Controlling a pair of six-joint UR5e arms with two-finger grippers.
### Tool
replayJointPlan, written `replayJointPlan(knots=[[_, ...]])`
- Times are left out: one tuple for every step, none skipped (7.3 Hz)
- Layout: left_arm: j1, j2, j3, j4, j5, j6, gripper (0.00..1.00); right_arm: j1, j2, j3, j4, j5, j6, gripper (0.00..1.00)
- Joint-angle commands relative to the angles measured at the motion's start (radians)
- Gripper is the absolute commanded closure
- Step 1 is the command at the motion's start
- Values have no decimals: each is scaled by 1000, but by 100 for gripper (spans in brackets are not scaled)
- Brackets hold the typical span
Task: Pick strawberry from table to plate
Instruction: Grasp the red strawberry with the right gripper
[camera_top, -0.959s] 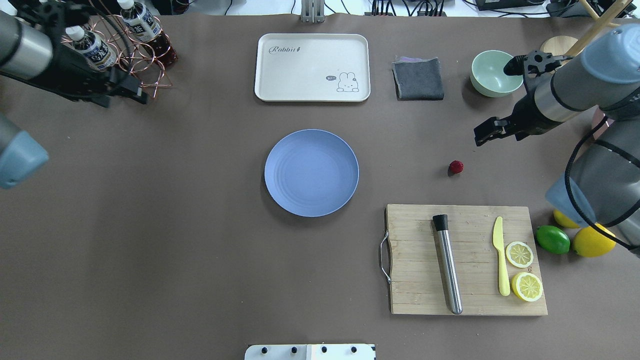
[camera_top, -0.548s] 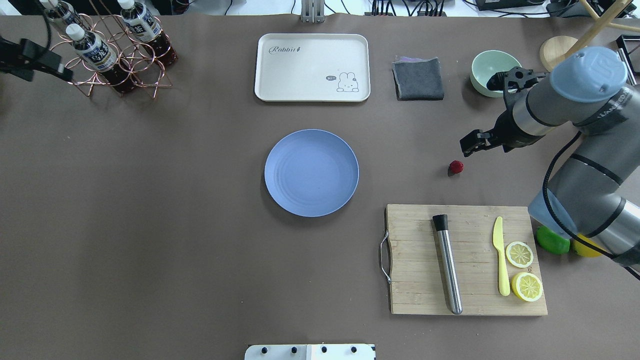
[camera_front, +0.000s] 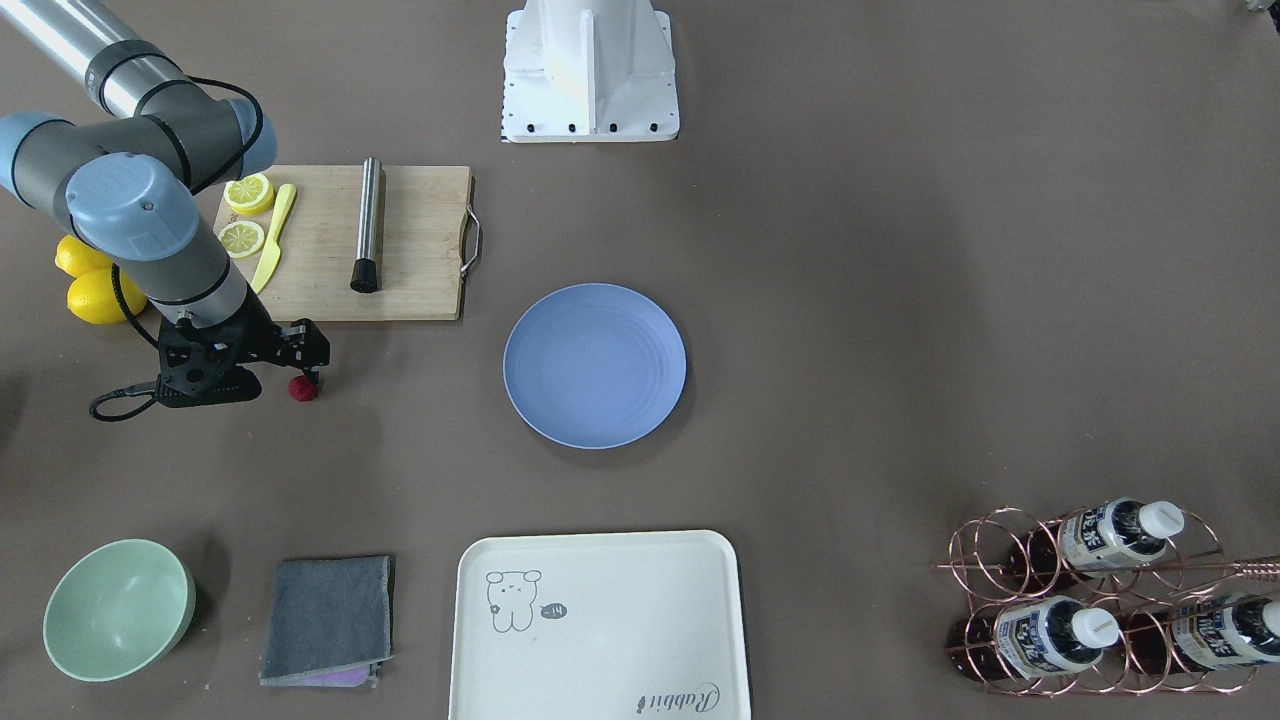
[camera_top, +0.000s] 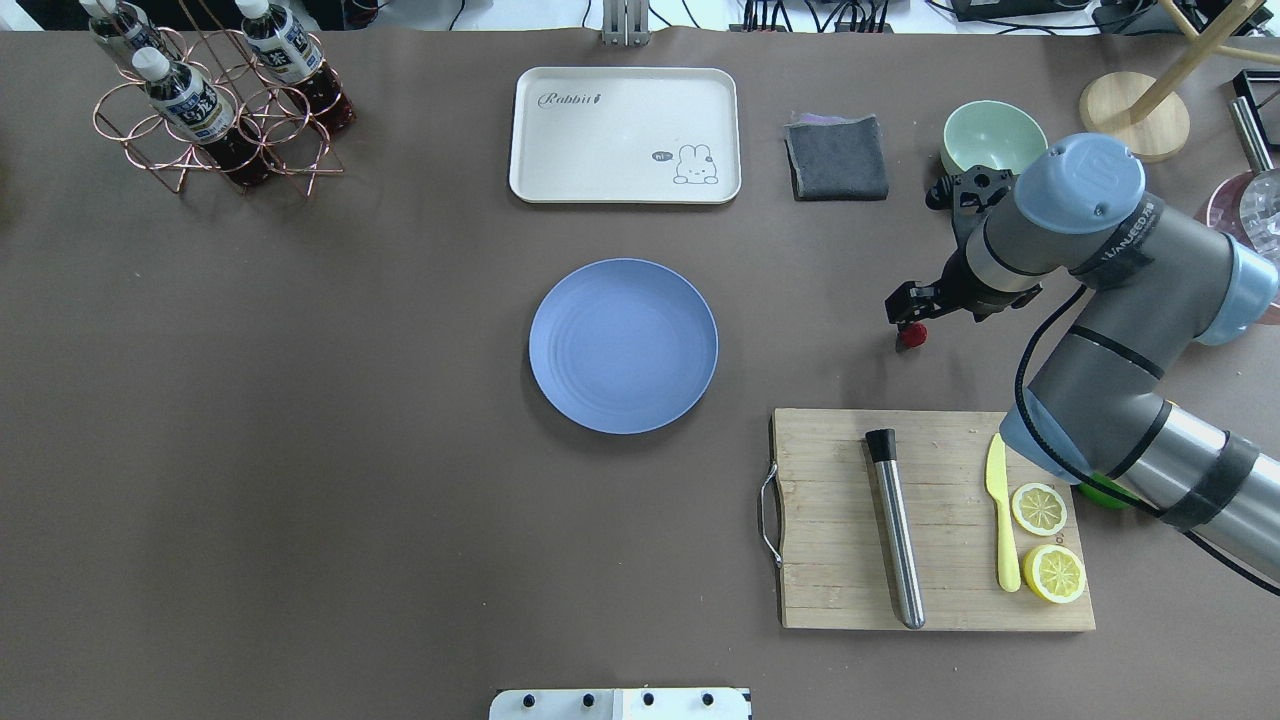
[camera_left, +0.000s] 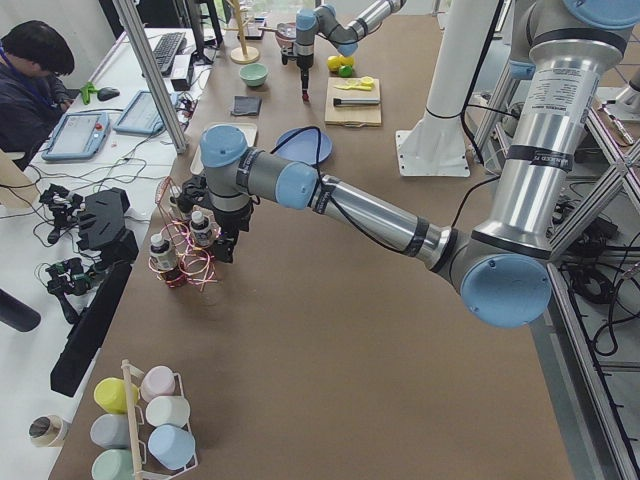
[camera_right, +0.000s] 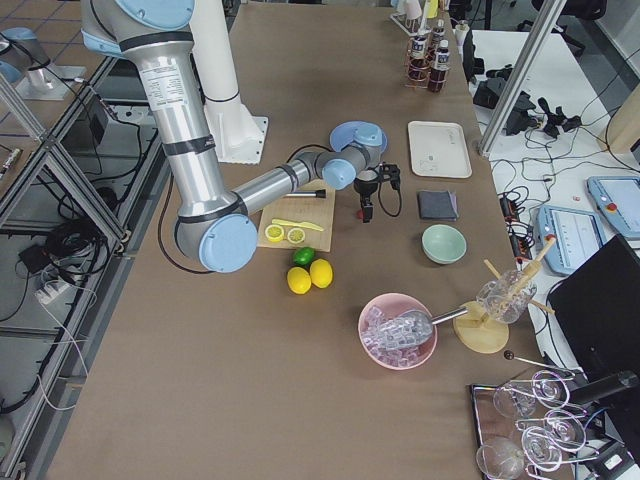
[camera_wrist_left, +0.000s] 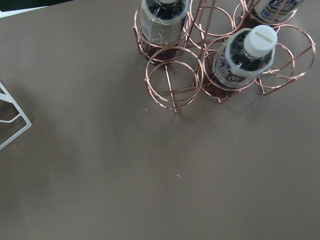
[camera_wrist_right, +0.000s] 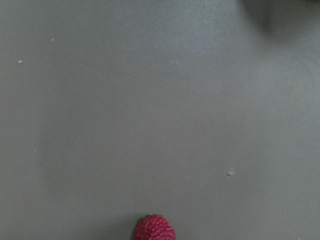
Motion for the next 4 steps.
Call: replayJointPlan(knots=[[-8,7,1,-4,1,5,3,-43,5,-44,78,-22,54,6],[-8,9,1,-4,1,7,3,-49,11,-52,78,-30,54,16],[-8,10,1,-4,1,7,3,-52,11,-51,80,-44,78,46],[-8,15,4,-10,1,5,3,-52,11,-49,80,-44,89,93]])
